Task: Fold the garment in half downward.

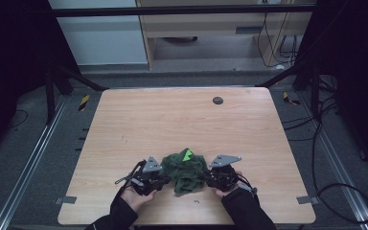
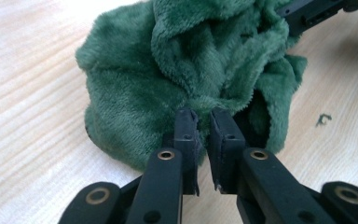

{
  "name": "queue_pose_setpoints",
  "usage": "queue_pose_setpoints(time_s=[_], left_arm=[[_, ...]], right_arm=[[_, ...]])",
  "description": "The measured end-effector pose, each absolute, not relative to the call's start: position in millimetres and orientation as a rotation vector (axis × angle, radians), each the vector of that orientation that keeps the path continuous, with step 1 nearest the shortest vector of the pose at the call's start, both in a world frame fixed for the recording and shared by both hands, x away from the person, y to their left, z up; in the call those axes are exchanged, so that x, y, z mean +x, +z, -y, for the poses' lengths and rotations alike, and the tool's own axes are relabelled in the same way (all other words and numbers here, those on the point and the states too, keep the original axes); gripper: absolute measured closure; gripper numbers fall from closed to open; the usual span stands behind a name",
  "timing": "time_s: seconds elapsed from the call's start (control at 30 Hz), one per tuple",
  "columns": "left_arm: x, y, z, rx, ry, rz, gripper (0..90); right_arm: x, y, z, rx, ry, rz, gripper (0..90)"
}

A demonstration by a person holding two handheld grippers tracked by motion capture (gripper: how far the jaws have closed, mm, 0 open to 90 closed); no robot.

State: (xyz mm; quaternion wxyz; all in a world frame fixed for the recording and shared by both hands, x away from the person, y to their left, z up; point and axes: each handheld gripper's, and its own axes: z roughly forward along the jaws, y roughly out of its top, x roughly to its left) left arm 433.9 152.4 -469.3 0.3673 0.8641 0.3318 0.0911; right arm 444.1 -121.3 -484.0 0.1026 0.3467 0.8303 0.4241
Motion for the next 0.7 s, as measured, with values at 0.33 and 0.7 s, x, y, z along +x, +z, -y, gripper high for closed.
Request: queue_pose_setpoints(time_s=[0.33,0.7], left_arm=[[433,-454,-163,2.13,0.3,-0.884,59.1],[453,-432,-172,2.066,0.345,-0.925,54.4]], right_arm=[[444,-478,126,1.05,1.282,-2.432,65.3],[451,-457,127,1.043,1.342,-2.377,54.5]])
